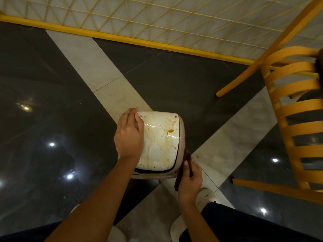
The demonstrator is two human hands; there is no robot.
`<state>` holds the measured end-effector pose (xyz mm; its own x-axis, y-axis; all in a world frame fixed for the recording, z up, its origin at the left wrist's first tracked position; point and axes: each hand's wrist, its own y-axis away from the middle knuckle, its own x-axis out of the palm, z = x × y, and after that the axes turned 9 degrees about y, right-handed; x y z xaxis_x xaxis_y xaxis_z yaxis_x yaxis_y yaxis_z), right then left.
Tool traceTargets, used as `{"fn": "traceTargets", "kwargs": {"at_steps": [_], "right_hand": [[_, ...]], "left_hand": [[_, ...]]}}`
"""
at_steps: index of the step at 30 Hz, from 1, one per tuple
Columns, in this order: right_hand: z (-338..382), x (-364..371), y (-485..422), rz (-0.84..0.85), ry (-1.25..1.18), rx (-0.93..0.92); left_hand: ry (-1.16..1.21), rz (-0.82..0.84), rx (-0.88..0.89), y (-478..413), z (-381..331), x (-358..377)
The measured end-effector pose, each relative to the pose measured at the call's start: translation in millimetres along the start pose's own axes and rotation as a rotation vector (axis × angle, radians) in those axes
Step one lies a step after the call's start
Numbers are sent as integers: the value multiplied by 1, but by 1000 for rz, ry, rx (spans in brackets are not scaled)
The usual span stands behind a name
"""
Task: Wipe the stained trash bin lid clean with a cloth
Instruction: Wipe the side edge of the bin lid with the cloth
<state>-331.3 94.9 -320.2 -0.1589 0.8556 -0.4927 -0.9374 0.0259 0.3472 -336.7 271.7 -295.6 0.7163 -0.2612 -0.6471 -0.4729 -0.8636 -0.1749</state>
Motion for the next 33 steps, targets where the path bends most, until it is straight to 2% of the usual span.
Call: {"fn": "traceTargets", "kwargs": {"at_steps": [5, 9, 11, 16, 21, 25, 33], "right_hand": [[2, 8, -30, 41, 14, 50], [-4, 10, -3, -38, -65, 116], [-9, 6, 9, -26, -85, 151], [-5, 4, -35, 124, 7, 52], [56, 23, -112, 314, 174, -48], [89, 29, -132, 462, 305, -163], [85, 8, -115, 470, 194, -90]], "left_hand": [[2, 3, -6, 0, 0, 1], [-5, 0, -4, 0, 0, 0], [-4, 2, -6, 1, 1, 0], [2, 9, -12, 0, 1, 1], [11, 13, -15, -1, 0, 1], [1, 8, -18, -2, 1, 0], [-2, 2, -15, 0, -1, 0]]}}
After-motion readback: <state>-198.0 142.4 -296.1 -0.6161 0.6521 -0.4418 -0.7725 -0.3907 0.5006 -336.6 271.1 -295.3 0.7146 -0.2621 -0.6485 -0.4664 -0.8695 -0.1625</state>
